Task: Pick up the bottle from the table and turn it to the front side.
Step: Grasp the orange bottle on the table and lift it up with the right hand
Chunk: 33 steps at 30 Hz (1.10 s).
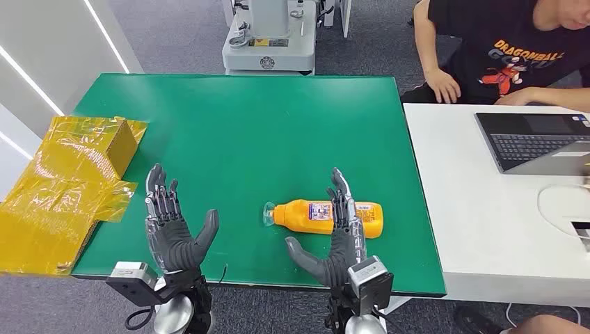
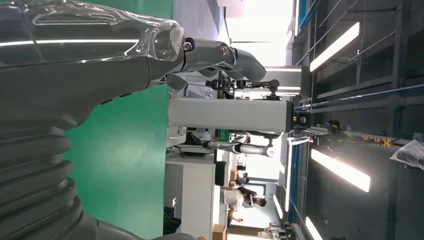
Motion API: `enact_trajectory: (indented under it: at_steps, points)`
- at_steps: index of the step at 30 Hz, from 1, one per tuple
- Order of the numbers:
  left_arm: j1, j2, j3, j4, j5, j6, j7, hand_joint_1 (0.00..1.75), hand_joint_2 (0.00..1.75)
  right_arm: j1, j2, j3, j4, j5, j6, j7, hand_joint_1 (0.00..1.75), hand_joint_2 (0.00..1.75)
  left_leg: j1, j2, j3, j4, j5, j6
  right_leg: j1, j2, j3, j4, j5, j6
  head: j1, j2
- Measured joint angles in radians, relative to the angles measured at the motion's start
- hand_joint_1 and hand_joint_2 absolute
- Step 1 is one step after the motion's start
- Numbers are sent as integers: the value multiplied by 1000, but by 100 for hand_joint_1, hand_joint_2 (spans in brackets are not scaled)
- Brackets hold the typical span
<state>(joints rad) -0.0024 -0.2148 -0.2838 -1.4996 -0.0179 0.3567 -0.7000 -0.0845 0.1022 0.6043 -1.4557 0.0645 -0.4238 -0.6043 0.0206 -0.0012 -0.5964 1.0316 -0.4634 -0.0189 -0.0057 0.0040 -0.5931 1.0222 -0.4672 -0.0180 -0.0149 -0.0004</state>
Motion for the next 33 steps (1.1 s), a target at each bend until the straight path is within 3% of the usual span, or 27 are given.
enact_trajectory:
  at_steps: [4,10,17,21,27,33]
  points:
    - [0,0,1,0,-1,-6,0,0,175,0,0,0,0,19,-1,4,0,175,0,0,0,0,0,0,0,0,0,0,0,0,0,0]
    - [7,0,14,0,-13,-24,0,0,175,-12,-22,-1,0,227,28,98,0,175,0,0,0,0,0,0,0,0,0,0,0,0,0,0]
    - [17,0,23,0,-14,-41,0,0,175,-97,-80,-18,32,593,224,280,0,175,0,0,0,0,0,0,0,0,0,0,0,0,0,0]
    - [17,0,24,-2,-7,-64,0,0,175,-196,-156,-23,94,676,357,313,0,175,0,0,0,1,1,1,0,0,1,0,1,0,0,0]
    - [14,0,24,-3,0,-77,0,0,175,-322,-234,-14,182,695,464,324,0,175,0,0,0,2,1,1,0,0,0,0,2,0,0,0]
    - [-4,0,24,-3,21,-73,0,0,175,-641,-329,91,429,679,748,256,0,175,0,0,-1,2,3,3,0,0,1,0,4,1,0,0]
